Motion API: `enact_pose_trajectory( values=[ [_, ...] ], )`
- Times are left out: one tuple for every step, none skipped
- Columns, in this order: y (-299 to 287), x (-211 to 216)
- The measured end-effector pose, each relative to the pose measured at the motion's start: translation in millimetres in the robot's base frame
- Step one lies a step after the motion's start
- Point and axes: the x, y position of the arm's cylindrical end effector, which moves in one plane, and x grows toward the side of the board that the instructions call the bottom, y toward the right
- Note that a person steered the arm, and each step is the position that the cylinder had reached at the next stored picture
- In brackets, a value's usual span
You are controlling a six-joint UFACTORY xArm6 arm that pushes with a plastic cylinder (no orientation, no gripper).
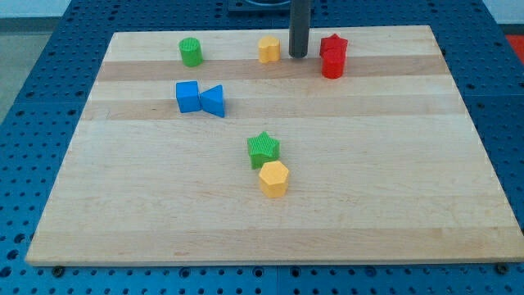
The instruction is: Drag the heart into the bottom left side of the hexagon
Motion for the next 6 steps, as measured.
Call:
enact_pose_trajectory(
  values=[
    [-50.1,6.4],
    [-83.5,6.7],
    [-136.2,6.3],
    [-147.0,47.5],
    [-124.0,77.0],
    [-135.8,78.9]
  ],
)
